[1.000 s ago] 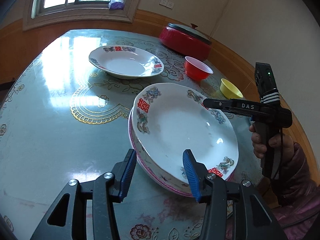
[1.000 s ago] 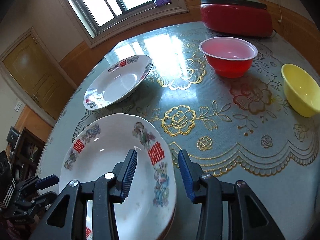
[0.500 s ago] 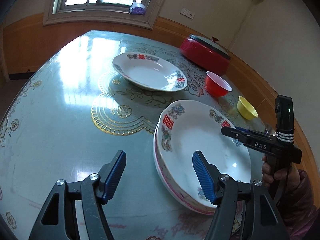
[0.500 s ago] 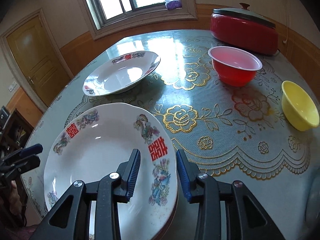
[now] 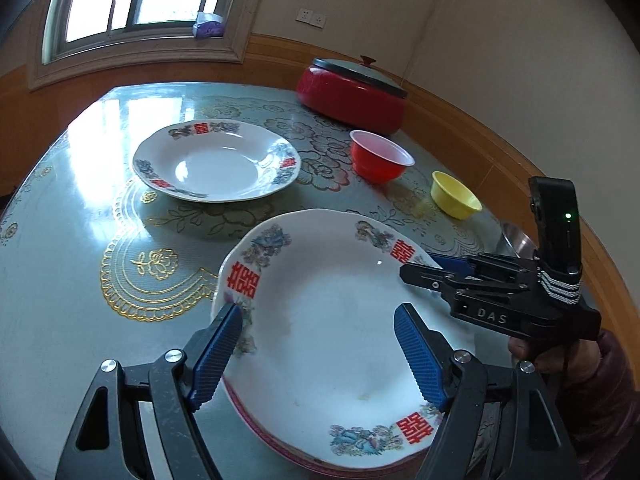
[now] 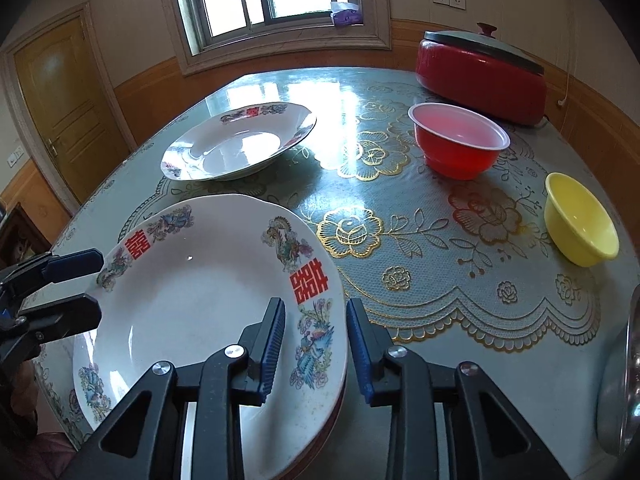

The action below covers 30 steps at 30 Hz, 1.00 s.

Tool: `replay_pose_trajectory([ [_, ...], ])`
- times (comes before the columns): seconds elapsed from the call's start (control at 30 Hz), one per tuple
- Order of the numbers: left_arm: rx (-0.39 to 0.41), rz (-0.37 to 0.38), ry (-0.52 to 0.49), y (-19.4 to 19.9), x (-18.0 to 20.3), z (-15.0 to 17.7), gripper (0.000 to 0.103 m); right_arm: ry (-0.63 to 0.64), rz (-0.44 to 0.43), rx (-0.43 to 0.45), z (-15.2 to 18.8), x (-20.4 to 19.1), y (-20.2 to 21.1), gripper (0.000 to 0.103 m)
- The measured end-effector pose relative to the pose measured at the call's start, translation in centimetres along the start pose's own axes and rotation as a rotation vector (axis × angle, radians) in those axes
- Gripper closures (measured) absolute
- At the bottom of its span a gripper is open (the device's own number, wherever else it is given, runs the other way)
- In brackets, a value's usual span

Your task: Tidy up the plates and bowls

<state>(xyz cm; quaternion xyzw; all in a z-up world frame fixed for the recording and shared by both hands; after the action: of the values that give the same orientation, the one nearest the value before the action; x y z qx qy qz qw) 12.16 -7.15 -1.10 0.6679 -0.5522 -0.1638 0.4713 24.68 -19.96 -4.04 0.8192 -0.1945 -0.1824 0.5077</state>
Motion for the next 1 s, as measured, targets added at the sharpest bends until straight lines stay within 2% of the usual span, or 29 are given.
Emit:
replay_pose_trajectory([
  [0.07, -0.007, -0.023, -0.024, -0.2, 0.6, 0.1, 0.025, 0.002, 0.000, 0.001, 0.1, 0.0, 0.1, 0.073],
  [0.17, 0.014, -0.016, 0.001, 0.4, 0.4, 0.3, 0.025, 0.014, 0.007, 0.005, 0.5, 0.0, 0.3, 0.075],
  [0.23, 0.051, -0.052, 0.034, 1.1, -0.2, 0.2, 0.020, 0.013, 0.008, 0.005, 0.7, 0.0, 0.4, 0.075],
  [0.3, 0.067, -0.070, 0.082, 1.2, -1.3, 0.0, 0.005, 0.014, 0.011, 0.008, 0.7, 0.0, 0.4, 0.075],
  [0.4, 0.027, -0.037, 0.116, 0.4, -2.3, -0.4, 0.006, 0.014, 0.022, 0.005, 0.7, -0.2, 0.4, 0.074],
  [0.5, -0.013, -0.034, 0.068, -0.6, -1.3, -0.1, 0.011, 0.014, 0.029, 0.001, 0.7, -0.3, 0.4, 0.074],
  [0.6, -0.010, -0.067, 0.020, -0.8, -0.4, 0.4, 0.011, 0.024, 0.035, -0.012, 0.8, -0.4, 0.5, 0.074],
  [0.77, -0.007, -0.038, 0.043, -0.3, -1.0, 0.5, 0.014, 0.039, 0.018, -0.030, 0.9, -0.2, 0.6, 0.074],
  [0.87, 0.016, -0.062, 0.061, 0.4, -1.6, 0.2, 0.013, 0.002, -0.033, -0.035, 0.2, 0.5, 1.1, 0.074],
  [1.0, 0.028, -0.114, 0.113, 0.9, -3.3, -1.0, 0.010, -0.066, -0.120, 0.002, -1.6, 1.6, 2.0, 0.065],
])
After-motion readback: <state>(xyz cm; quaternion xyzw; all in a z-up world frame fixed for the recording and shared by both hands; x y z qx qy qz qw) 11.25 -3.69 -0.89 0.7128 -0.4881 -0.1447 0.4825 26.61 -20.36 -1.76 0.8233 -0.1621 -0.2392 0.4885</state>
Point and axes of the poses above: each gripper's, at about its wrist camera, not at the fingertips, and y roughly against the way its jaws point, x to its right, z to its underside, the point moved 1 cm from there along -y, roughly the way its jaws point, and after that the axes turned 14 degrees about -x, right-handed, at the moved point
